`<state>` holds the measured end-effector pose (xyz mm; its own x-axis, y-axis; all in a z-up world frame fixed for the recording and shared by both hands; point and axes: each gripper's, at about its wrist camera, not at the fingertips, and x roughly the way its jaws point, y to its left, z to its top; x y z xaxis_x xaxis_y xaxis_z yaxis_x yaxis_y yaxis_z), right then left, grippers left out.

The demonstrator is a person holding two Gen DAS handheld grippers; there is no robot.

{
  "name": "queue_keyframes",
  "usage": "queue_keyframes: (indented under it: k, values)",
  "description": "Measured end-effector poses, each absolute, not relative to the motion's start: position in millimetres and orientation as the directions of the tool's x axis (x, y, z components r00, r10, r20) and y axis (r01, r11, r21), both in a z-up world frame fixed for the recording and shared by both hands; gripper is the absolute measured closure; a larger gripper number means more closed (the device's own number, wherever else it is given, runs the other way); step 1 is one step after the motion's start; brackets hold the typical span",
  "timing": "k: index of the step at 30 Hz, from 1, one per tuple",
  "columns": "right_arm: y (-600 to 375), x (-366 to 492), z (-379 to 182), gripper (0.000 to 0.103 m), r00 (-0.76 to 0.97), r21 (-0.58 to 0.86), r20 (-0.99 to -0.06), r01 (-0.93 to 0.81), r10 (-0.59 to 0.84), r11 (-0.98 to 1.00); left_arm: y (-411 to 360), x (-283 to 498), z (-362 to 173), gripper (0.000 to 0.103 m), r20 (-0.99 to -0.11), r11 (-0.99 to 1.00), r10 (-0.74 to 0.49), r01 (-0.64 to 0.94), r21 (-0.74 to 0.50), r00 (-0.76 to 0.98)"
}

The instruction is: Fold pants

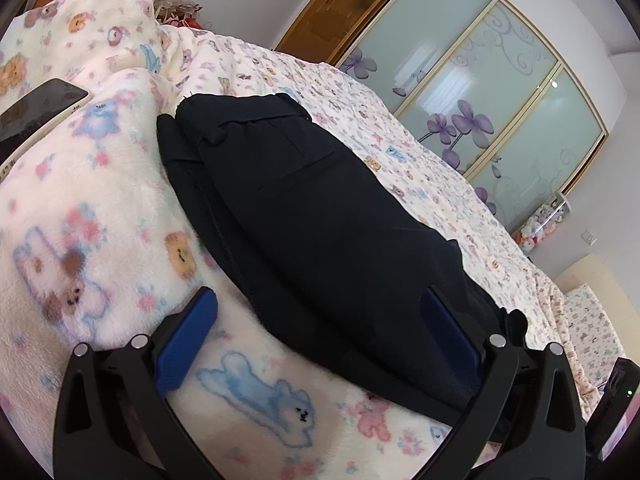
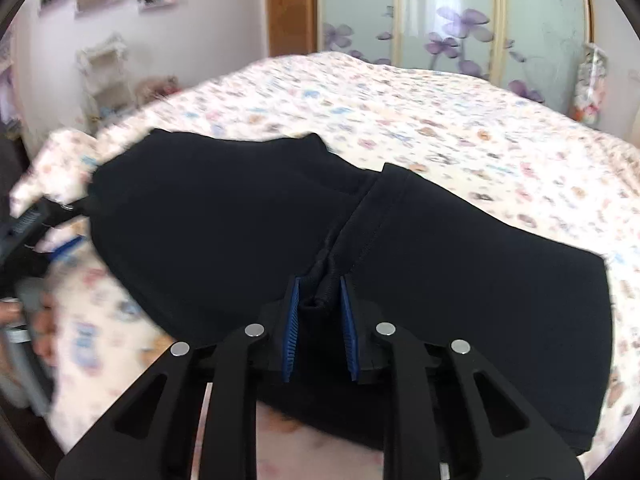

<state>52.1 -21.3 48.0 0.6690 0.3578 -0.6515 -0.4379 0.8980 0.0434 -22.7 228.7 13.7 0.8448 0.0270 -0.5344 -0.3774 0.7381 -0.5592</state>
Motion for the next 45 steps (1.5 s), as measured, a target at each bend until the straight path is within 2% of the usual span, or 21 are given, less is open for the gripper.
queue_keyframes:
  k: [2, 3, 5, 7, 8, 9, 10, 11, 14, 16, 19, 23, 26, 29, 32, 36, 42, 45]
  values:
    - [-7, 49, 41, 0.082, 0.642, -0.008, -0.684, -0.481, 0.346, 0.877, 231, -24, 15, 0.002, -0.52, 0.726, 0.011, -0.365, -0.583, 0.854]
    - [8, 51, 24, 0.077, 0.621, -0.107, -0.736, -0.5, 0.269, 0.859, 234, -26, 15, 0.002, -0.51, 0.716, 0.001, -0.356, -0.6, 0.86]
    - [16, 50, 12, 0.075, 0.64, -0.183, -0.735, -0.504, 0.223, 0.844, 238, -30, 17, 0.002, -0.484, 0.691, -0.029, -0.332, -0.642, 0.874]
    - [14, 47, 17, 0.071, 0.645, -0.176, -0.73, -0.495, 0.225, 0.851, 246, -36, 18, 0.002, -0.441, 0.649, -0.071, -0.294, -0.701, 0.895]
    - [10, 46, 20, 0.064, 0.636, -0.149, -0.734, -0.494, 0.239, 0.857, 253, -40, 19, 0.002, -0.408, 0.612, -0.102, -0.266, -0.744, 0.907]
    - [0, 45, 25, 0.04, 0.61, -0.08, -0.741, -0.497, 0.282, 0.864, 257, -42, 18, 0.002, -0.387, 0.584, -0.125, -0.247, -0.773, 0.914]
    - [-12, 43, 30, 0.024, 0.585, 0.004, -0.736, -0.501, 0.341, 0.866, 264, -44, 17, 0.002, -0.353, 0.537, -0.164, -0.217, -0.815, 0.921]
    - [-22, 39, 34, 0.013, 0.576, 0.062, -0.721, -0.501, 0.386, 0.863, 270, -46, 15, 0.002, -0.317, 0.491, -0.2, -0.185, -0.852, 0.927]
    - [-69, 21, 51, 0.013, 0.562, 0.261, -0.62, -0.51, 0.547, 0.82, 287, -47, 7, 0.002, -0.181, 0.339, -0.291, -0.075, -0.938, 0.939]
    - [-97, 19, 54, 0.013, 0.561, 0.349, -0.573, -0.492, 0.597, 0.798, 293, -42, 0, 0.002, -0.169, 0.297, -0.319, -0.071, -0.952, 0.932]
    - [-132, 20, 57, 0.013, 0.582, 0.405, -0.538, -0.457, 0.61, 0.792, 294, -31, -7, 0.002, -0.238, 0.302, -0.342, -0.133, -0.944, 0.909]
    - [-166, 24, 56, 0.013, 0.61, 0.436, -0.501, -0.435, 0.614, 0.788, 299, -21, -9, 0.002, -0.34, 0.314, -0.302, -0.244, -0.918, 0.891]
    - [-186, 32, 52, 0.012, 0.632, 0.477, -0.446, -0.432, 0.634, 0.765, 297, -11, -8, 0.002, -0.434, 0.325, -0.329, -0.331, -0.886, 0.839]
    - [-202, 37, 39, 0.008, 0.637, 0.561, -0.348, -0.447, 0.688, 0.697, 302, 5, -8, 0.002, -0.503, 0.305, -0.38, -0.408, -0.86, 0.776]
    - [-216, 45, 16, 0.008, 0.615, 0.66, -0.29, -0.427, 0.734, 0.618, 311, 11, -11, 0.002, -0.457, 0.237, -0.405, -0.392, -0.889, 0.792]
    - [-229, 46, 12, 0.008, 0.595, 0.727, -0.187, -0.452, 0.782, 0.517, 311, 7, -8, 0.002, -0.392, 0.272, -0.395, -0.302, -0.914, 0.831]
    - [-232, 50, 10, 0.004, 0.568, 0.742, -0.15, -0.477, 0.809, 0.471, 288, 0, 20, 0.002, -0.271, 0.43, -0.333, -0.111, -0.896, 0.903]
    - [-230, 53, 10, 0.003, 0.558, 0.745, -0.146, -0.481, 0.817, 0.462, 282, 6, 23, 0.002, -0.294, 0.485, -0.311, -0.115, -0.867, 0.904]
